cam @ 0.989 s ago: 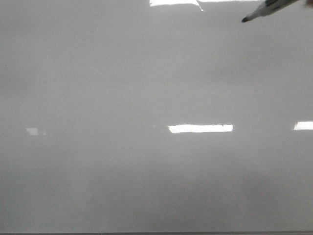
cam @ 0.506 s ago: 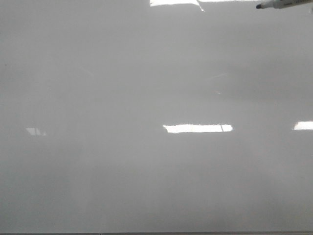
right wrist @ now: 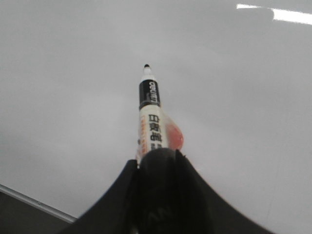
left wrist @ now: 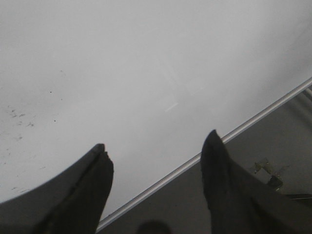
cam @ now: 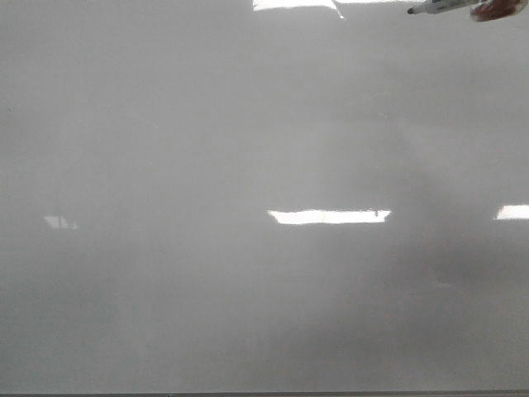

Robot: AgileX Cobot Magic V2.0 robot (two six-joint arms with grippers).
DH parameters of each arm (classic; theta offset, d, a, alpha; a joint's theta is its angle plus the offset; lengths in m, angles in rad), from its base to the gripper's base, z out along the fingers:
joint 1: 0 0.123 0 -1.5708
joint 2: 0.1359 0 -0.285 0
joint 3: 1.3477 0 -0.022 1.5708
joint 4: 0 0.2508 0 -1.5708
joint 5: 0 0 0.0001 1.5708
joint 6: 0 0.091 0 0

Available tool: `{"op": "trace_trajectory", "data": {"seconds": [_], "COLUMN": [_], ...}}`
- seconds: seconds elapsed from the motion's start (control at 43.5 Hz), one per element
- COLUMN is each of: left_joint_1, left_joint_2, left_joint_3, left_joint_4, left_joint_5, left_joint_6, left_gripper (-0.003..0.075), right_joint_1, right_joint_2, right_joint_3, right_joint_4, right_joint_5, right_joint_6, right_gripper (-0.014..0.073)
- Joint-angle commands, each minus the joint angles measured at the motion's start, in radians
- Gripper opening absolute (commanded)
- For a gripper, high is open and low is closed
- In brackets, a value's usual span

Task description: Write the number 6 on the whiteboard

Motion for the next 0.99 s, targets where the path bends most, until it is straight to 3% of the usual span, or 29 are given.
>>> {"op": "trace_trajectory", "data": {"seconds": [0.0,0.345,0.621,0.851,0.966], "left_joint_1": [0.002,0.002,0.002,0.002,0.002], "left_joint_2": [-0.003,-0.003,-0.003,-0.003,-0.003], "left_joint_3": [-0.024,-0.024,-0.024,-0.024,-0.024], "left_joint_4": [-0.021,-0.021,-0.021,-0.021,-0.021], "left_joint_5": [-0.068,-0.068,-0.068,-0.068,-0.068], "left_joint_6": [-0.01,-0.01,-0.01,-0.01,-0.01], "left_gripper": [0.0384,0.0384,0.0384,0.0384,0.0384], "right_joint_1": [-0.005,0.007,-0.009,0.07,0.056], "right_joint_2": [0.052,0.214,0.298,0.389,0.392], "right_joint_3": [-0.065,-0.124,-0.165,-0.162,-0.162], "right_joint_4": [-0.001,-0.001,-0.001,-0.001,-0.036], "right_joint_5": [-0.081,-0.217,-0.237,-0.047,0.054], "right_joint_6": [-0.003,-0.003,-0.003,-0.085,-0.093], "right_gripper": [-0.0113,-0.0113,-0.0113,-0.0113,-0.0113]}}
